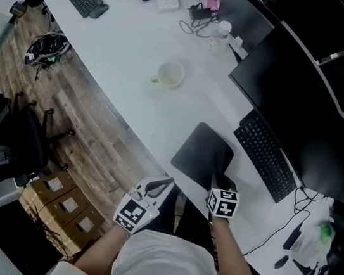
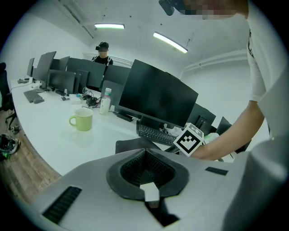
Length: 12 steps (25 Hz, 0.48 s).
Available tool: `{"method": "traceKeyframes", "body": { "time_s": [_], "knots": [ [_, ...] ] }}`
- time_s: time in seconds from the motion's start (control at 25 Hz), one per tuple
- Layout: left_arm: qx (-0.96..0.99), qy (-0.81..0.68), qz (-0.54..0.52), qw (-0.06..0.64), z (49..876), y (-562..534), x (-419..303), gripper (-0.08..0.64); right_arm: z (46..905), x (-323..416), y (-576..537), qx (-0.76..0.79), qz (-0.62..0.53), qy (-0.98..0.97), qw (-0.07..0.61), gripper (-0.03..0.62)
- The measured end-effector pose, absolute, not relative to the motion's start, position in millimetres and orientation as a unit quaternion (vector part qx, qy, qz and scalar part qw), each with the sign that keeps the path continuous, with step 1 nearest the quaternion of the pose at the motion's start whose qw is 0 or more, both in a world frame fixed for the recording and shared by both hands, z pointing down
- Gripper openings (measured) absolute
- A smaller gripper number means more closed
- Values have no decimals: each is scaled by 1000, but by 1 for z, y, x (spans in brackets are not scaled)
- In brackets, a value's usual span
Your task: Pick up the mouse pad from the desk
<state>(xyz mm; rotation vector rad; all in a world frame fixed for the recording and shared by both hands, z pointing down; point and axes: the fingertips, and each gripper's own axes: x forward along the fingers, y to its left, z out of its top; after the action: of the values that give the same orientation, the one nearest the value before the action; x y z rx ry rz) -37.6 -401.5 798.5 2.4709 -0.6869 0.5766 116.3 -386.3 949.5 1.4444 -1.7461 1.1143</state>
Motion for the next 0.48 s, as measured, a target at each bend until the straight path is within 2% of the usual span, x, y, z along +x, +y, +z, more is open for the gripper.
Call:
{"method": "traceKeyframes", "body": {
  "time_s": [0.48],
  "knots": [
    [929,-231,181,227,747,-383,-51,17,864,99,-381,555,368,-692,278,42]
  ]
}}
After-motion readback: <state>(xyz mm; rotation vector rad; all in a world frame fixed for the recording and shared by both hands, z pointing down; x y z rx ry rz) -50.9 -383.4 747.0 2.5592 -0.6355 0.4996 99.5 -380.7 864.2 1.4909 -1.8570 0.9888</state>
